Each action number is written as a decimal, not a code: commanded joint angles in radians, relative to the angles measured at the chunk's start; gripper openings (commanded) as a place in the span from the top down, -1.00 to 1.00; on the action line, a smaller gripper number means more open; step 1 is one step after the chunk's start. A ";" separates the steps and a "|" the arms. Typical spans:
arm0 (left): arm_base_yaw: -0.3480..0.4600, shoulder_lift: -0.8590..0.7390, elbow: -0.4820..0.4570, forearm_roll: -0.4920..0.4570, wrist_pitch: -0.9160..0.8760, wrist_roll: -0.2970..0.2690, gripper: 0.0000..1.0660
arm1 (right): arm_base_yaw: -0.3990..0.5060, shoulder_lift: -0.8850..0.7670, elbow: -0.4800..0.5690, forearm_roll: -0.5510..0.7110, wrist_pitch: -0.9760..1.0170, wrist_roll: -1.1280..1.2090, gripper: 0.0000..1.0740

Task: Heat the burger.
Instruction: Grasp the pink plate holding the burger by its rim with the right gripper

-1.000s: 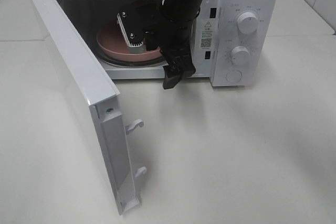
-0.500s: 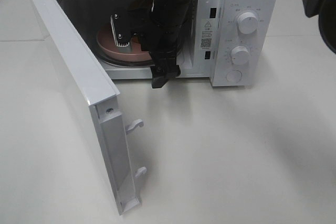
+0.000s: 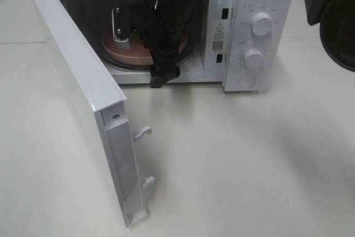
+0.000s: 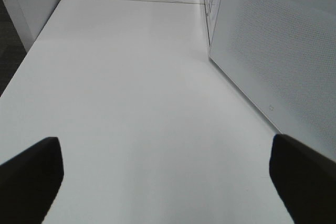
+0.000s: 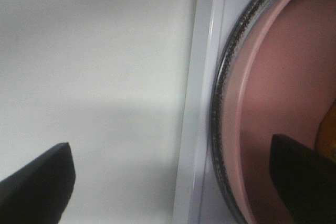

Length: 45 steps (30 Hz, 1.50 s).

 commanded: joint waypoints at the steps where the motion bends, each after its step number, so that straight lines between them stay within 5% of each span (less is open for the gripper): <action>1: -0.005 -0.004 0.003 -0.002 -0.007 -0.008 -0.88 | -0.002 0.016 -0.006 0.007 -0.007 0.015 -0.83; 45: -0.005 -0.004 0.003 -0.002 -0.007 -0.008 -0.88 | 0.000 0.019 -0.063 -0.037 0.020 0.090 -0.83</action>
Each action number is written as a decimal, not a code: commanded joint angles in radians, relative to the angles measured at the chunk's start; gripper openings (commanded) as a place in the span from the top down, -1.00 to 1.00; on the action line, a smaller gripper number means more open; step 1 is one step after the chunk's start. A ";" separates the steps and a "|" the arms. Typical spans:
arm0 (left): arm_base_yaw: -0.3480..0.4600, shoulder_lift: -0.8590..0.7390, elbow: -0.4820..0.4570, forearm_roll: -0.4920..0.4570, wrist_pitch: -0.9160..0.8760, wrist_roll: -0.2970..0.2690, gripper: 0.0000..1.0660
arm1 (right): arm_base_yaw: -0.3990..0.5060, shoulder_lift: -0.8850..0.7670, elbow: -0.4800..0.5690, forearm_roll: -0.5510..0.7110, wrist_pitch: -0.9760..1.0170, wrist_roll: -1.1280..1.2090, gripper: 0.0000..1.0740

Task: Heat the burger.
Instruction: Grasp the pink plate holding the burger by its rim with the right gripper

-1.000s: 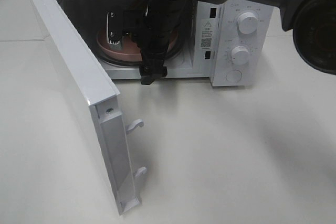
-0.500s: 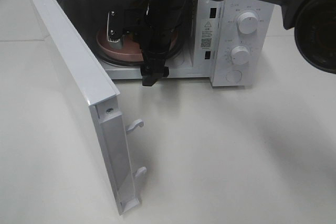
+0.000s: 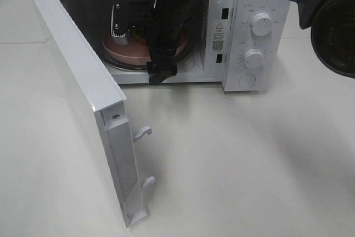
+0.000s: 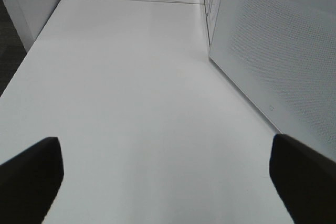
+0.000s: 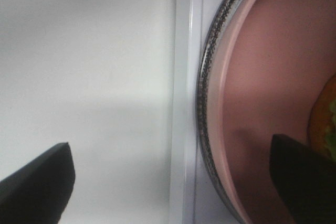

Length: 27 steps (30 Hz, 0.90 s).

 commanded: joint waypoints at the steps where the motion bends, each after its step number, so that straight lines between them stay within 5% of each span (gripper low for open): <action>1: -0.005 -0.004 0.003 -0.002 -0.007 -0.008 -0.88 | 0.000 -0.010 -0.005 -0.022 -0.011 0.007 -0.83; 27: -0.005 -0.004 0.003 -0.002 -0.007 -0.008 -0.88 | -0.002 0.022 -0.005 -0.038 -0.109 0.044 -0.83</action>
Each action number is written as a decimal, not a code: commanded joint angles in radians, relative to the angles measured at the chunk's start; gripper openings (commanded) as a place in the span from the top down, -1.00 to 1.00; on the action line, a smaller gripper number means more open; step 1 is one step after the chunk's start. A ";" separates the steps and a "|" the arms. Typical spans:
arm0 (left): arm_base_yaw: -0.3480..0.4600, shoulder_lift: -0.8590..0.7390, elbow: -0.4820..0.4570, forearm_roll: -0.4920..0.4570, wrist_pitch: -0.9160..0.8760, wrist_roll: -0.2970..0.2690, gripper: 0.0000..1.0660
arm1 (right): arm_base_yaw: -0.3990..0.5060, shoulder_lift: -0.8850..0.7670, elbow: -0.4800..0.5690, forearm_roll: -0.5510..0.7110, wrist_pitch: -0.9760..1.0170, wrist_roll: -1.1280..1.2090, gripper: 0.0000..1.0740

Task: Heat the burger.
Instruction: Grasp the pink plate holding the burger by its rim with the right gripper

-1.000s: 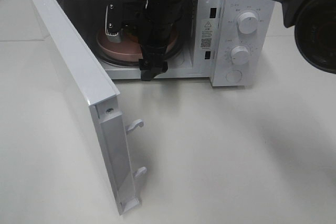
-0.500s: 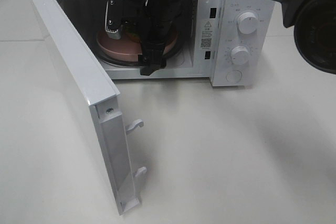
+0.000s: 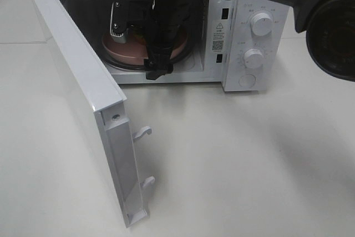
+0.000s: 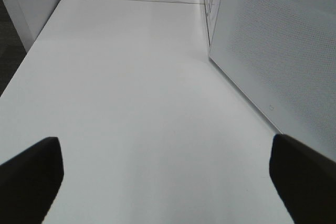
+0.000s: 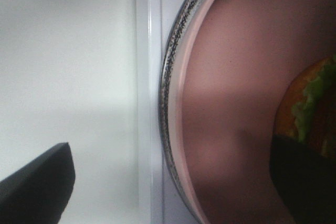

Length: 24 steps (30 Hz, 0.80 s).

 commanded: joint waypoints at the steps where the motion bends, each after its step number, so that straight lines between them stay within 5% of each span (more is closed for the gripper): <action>1: -0.005 -0.004 0.003 -0.002 -0.007 -0.008 -0.88 | -0.002 0.006 -0.005 -0.004 -0.007 0.009 -0.83; 24: -0.005 -0.004 0.003 -0.002 -0.007 -0.008 -0.88 | 0.000 0.072 -0.004 0.074 -0.019 -0.066 -0.83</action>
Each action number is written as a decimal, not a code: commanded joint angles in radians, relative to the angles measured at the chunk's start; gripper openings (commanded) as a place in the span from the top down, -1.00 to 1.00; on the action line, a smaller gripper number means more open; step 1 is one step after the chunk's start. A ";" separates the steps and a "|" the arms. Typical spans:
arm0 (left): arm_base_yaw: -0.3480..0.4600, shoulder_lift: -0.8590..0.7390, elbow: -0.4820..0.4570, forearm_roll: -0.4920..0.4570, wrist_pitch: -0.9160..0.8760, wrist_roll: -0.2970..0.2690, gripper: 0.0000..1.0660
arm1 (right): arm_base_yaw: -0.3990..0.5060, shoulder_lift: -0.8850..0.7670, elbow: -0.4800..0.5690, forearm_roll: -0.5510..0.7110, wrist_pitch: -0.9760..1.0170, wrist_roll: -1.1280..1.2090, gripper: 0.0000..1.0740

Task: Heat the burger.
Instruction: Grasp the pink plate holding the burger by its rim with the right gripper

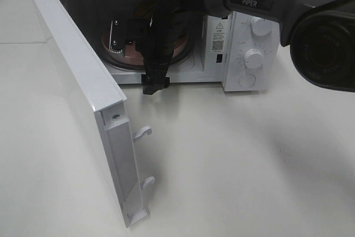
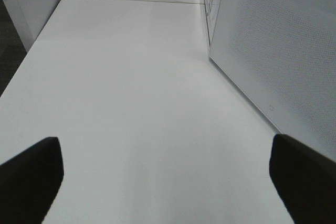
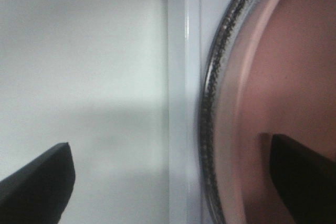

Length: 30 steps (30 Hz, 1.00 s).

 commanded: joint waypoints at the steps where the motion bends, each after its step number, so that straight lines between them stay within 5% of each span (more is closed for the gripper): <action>1: -0.005 -0.004 0.003 -0.002 -0.007 -0.008 -0.88 | 0.000 0.009 -0.004 0.023 0.003 -0.030 -0.83; 30: -0.005 -0.004 0.003 -0.002 -0.007 -0.008 -0.88 | 0.000 0.037 -0.004 0.037 0.010 -0.049 -0.81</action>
